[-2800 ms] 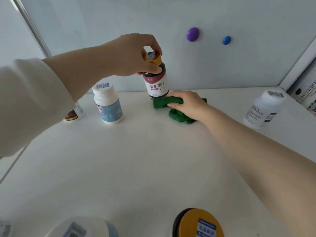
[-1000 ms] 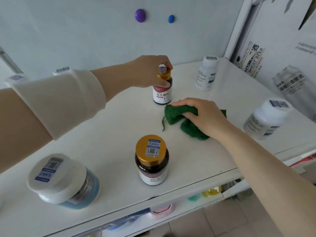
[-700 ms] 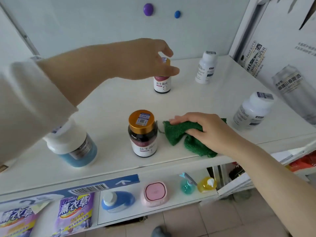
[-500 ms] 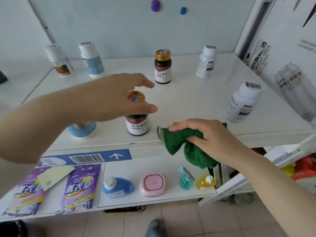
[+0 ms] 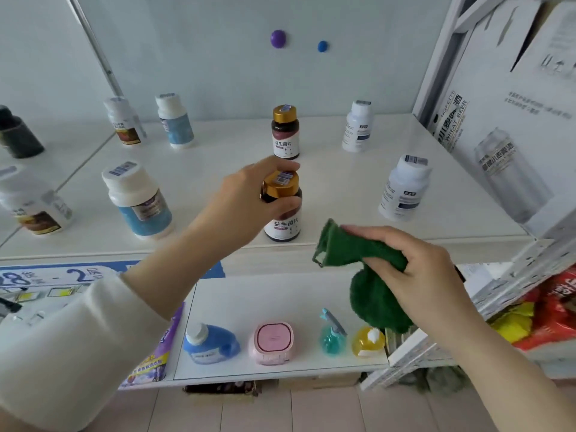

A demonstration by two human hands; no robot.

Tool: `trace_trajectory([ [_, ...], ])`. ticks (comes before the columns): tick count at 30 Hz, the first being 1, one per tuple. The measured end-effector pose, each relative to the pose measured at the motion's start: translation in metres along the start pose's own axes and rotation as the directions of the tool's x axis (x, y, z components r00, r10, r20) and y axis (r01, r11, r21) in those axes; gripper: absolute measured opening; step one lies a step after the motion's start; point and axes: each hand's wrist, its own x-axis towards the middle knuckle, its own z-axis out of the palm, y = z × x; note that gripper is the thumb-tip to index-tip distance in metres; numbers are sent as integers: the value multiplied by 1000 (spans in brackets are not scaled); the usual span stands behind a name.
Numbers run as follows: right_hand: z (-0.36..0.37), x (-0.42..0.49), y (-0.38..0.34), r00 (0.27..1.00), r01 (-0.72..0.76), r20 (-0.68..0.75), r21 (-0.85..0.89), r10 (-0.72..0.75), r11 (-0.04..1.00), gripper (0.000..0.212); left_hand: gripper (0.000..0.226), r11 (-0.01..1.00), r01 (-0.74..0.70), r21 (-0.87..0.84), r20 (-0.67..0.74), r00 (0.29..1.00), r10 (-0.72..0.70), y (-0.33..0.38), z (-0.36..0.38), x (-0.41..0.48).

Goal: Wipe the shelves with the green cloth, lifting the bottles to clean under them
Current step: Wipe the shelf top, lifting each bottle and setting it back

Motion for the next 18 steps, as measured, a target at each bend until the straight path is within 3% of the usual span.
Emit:
trace_trajectory([
  [2,-3,-2,6,998,-58,6,-18,58,998,49,41,1000,-7,3,-1,1000,7,-1,2,2],
  [4,-9,-2,10,990,-111,-91,16,112,994,47,43,999,-31,10,9,999,31,-3,2,2],
  [8,-20,-5,8,984,-180,-6,17,181,983,46,57,989,-116,89,5,993,116,2,1,1],
  [12,-50,-5,12,926,-231,-257,191,275,954,45,57,959,-284,-7,-147,949,280,33,-1,8],
  [18,-105,21,32,836,-291,-409,233,365,928,35,28,881,-473,33,3,881,473,85,32,38],
])
